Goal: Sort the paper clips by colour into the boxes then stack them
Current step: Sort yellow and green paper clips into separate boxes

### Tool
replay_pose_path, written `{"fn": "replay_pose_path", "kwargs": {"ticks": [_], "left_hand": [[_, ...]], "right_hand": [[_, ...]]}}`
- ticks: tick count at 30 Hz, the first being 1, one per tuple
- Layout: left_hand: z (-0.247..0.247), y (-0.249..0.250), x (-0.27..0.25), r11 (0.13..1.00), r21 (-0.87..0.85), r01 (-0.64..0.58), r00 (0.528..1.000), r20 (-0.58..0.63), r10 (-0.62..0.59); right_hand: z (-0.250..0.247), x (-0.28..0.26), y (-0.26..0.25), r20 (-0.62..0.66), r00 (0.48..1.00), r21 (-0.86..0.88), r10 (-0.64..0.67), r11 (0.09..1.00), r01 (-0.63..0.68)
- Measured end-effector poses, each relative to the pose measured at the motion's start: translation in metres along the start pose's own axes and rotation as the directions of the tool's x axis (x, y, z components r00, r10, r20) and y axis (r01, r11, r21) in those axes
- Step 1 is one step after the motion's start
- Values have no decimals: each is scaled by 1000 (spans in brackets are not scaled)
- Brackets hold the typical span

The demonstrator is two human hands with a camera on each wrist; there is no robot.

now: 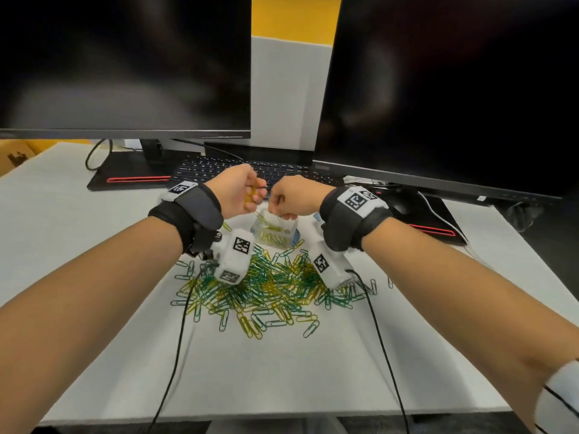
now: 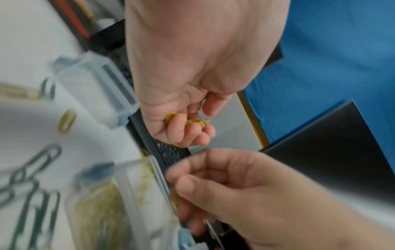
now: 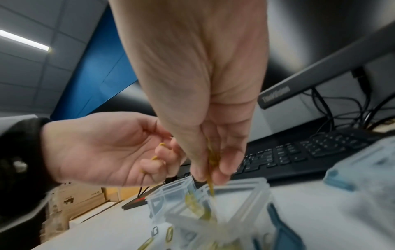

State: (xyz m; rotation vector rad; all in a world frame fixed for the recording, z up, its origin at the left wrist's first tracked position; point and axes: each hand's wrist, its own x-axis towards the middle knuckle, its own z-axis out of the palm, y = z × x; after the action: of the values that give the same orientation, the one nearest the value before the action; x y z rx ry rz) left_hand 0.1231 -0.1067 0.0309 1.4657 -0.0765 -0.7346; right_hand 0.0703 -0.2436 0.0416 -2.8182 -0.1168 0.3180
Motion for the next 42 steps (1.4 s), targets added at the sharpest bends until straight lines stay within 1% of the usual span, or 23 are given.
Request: {"fn": "replay_pose_path", "kwargs": {"ticks": [2, 4, 6, 8, 9, 10, 11, 12, 13, 14, 15, 16, 18, 20, 22, 24, 26, 29, 34, 36, 38, 40, 42], "left_hand": [[-2, -3, 2, 997, -61, 37, 999, 15, -36], [-3, -5, 5, 998, -55, 39, 999, 1, -39], [-7, -7, 7, 998, -48, 33, 999, -10, -34], [-11, -11, 10, 1000, -1, 23, 999, -22, -24], [-12, -13, 10, 996, 84, 10, 1000, -29, -8], [-12, -15, 10, 974, 225, -15, 999, -38, 24], [-11, -18, 8, 914, 402, -47, 996, -46, 71], [-11, -20, 7, 820, 566, -80, 991, -45, 128], [-11, -23, 6, 722, 684, -108, 984, -30, 175], [-11, -26, 7, 652, 749, -120, 981, -12, 194], [-12, -29, 9, 623, 773, -119, 983, 2, 186], [-12, -31, 10, 630, 768, -113, 985, 6, 170], [-10, -35, 11, 678, 727, -112, 988, 7, 156], [-8, -38, 11, 708, 696, -118, 987, 1, 163], [-8, -40, 11, 735, 668, -117, 987, -3, 161], [-9, -43, 11, 777, 620, -105, 990, -5, 138], [-11, -44, 11, 803, 589, -85, 994, -7, 111], [-11, -42, 9, 808, 584, -74, 997, 19, 77], [-14, -39, 4, 834, 548, -59, 997, 66, 27], [-15, -40, 3, 856, 514, -52, 998, 58, 26], [-17, -42, 3, 876, 480, -49, 998, 55, 25], [-19, -44, 2, 884, 464, -48, 998, 61, 22], [-22, -44, 2, 882, 468, -53, 997, 73, 21]], "right_hand": [[6, 6, 3, 0, 1000, 92, -1, 996, 1], [9, 8, 6, 11, 1000, 241, -16, 971, 13], [8, 7, 9, -12, 1000, 368, -17, 930, 20], [6, 6, 12, -31, 1000, 402, 1, 915, 11], [5, 6, 14, -41, 999, 356, 11, 934, 5], [4, 6, 17, -50, 999, 262, 10, 965, 3], [5, 5, 18, -47, 999, 142, 0, 990, 7], [6, 4, 17, -31, 999, 23, -16, 1000, 17], [10, 4, 16, -12, 999, -83, -35, 996, 34], [14, 4, 14, 0, 998, -163, -55, 985, 55], [18, 5, 11, 4, 998, -218, -60, 974, 60], [22, 6, 7, 4, 998, -257, -55, 965, 54], [26, 8, 1, 8, 999, -352, -33, 935, 34], [29, 10, -5, 11, 1000, -469, -18, 883, 21], [31, 9, -11, 7, 999, -554, -31, 832, 30], [31, 9, -14, 23, 999, -606, -41, 794, 47], [29, 9, -17, 62, 997, -615, -49, 785, 77], [27, 9, -16, 99, 993, -592, -67, 798, 113], [30, 9, -4, 85, 991, -495, -104, 859, 133], [27, 7, 5, 41, 991, -384, -124, 914, 130], [20, 3, 16, -14, 992, -212, -125, 970, 120], [14, -3, 26, -38, 994, -28, -107, 994, 106], [11, -10, 32, -30, 996, 115, -79, 990, 82]]}}
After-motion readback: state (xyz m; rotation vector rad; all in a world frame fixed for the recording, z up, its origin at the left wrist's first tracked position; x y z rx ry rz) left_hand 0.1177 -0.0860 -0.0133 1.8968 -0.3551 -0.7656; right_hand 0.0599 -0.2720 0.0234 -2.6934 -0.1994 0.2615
